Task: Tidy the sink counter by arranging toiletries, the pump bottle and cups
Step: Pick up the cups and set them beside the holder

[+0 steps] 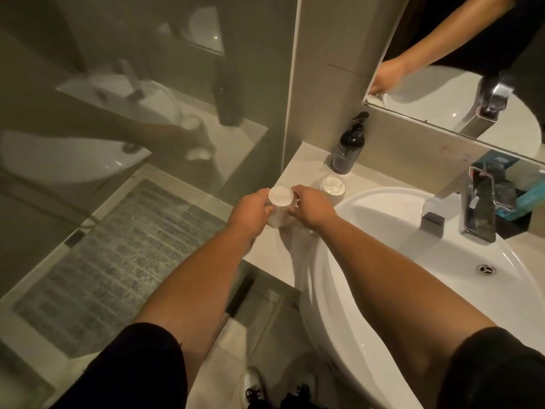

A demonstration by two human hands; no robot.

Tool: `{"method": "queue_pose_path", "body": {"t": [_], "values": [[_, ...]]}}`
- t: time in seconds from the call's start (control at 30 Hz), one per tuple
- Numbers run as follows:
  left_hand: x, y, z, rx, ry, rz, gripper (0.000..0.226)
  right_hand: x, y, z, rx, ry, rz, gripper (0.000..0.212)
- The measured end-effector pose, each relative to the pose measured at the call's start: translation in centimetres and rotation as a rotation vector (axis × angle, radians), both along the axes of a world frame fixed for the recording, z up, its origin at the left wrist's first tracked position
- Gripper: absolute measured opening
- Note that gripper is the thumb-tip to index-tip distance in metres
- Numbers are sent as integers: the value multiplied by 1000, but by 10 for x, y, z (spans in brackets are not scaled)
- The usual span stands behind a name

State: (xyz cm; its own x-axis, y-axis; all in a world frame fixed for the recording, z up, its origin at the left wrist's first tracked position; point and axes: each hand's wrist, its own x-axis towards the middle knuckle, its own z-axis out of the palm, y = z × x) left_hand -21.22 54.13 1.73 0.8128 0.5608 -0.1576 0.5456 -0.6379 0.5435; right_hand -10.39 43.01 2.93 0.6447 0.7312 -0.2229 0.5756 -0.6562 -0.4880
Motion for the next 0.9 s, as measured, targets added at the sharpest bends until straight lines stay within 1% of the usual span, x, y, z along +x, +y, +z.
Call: {"method": "queue_pose_path", "body": {"t": [0.2, 0.37, 0.5, 0.7, 0.9], "values": [[-12, -2, 11, -41, -44, -15, 34, -9, -8, 12, 23, 9, -18, 42], [-16, -4, 49, -57, -90, -77, 33, -19, -20, 50, 84, -27, -47, 43], [-16, -15, 81, -21, -130, -147, 36, -26, -41, 85, 133, -63, -88, 43], [-10, -59, 113, 28, -170, -267, 36, -36, -98, 117, 166, -91, -185, 38], [2, -135, 109, 47, -173, -437, 36, -45, -185, 112, 129, -102, -335, 39]]}}
